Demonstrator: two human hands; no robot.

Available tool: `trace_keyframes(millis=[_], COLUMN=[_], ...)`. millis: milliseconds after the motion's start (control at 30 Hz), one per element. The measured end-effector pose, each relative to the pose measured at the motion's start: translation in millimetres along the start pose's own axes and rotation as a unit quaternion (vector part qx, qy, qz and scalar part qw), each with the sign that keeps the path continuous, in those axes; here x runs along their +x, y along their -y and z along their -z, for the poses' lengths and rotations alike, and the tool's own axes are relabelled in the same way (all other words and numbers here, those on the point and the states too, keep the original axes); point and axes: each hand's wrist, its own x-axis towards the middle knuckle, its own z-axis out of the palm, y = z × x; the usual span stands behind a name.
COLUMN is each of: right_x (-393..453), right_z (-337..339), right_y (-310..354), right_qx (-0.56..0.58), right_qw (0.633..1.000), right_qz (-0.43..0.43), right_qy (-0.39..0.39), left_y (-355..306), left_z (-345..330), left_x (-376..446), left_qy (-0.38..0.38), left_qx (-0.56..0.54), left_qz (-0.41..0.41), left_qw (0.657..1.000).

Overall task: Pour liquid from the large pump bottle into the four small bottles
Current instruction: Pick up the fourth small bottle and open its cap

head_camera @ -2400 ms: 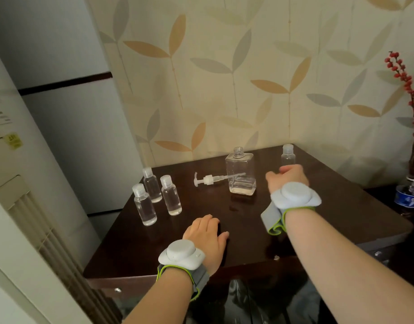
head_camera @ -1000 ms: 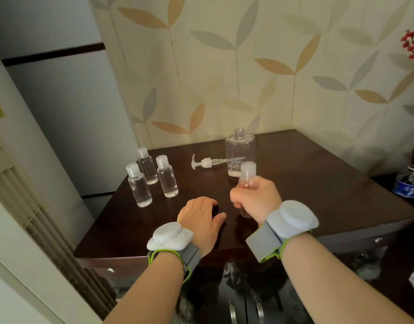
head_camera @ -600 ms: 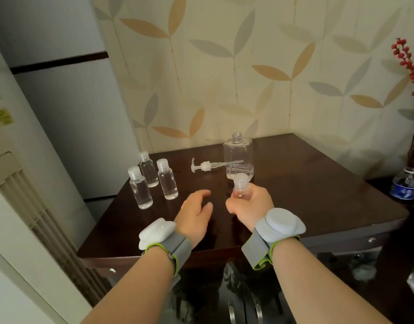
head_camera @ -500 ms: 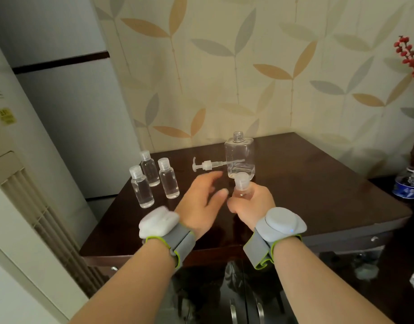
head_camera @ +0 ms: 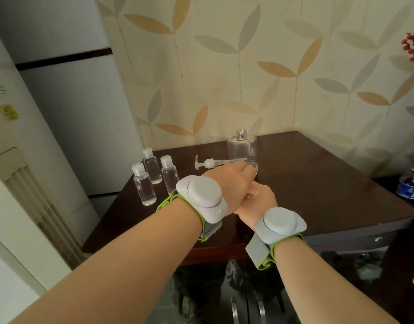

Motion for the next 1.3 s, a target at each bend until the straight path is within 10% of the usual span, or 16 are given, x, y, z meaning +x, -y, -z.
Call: trace_keyframes(millis=[200,400,767,1067,1300], right_x=[-1.9,-3.5,-7.3,-5.4,-5.6], right_z=[0.2,-0.7,3.3,2.4,-0.8], right_y=[0.2,3.5,5.3,3.3,0.1], right_qx=[0.072,0.046,0.09,0.058,0.101], right_qw=[0.996,0.998,0.994,0.997,0.991], right_qz=[-0.024,-0.051,-0.067,-0.058,-0.086], right_qy=[-0.035,-0.005,-0.012,-0.009,-0.033], left_y=[-9.9,-0.2,1.8,15.1,12.0], left_z=[8.4,22.4,26.9,25.4,24.0], left_x=[5.9,-6.3,7.9,-4.6,0.4], left_qy=[0.027,-0.022,0.01,-0.007,-0.015], left_qx=[0.015,-0.197,0.018,-0.247,-0.188], left_qz=[0.059,0.01,0.051,0.012,0.021], left_qw=[0.998,0.98,0.998,0.969,0.982])
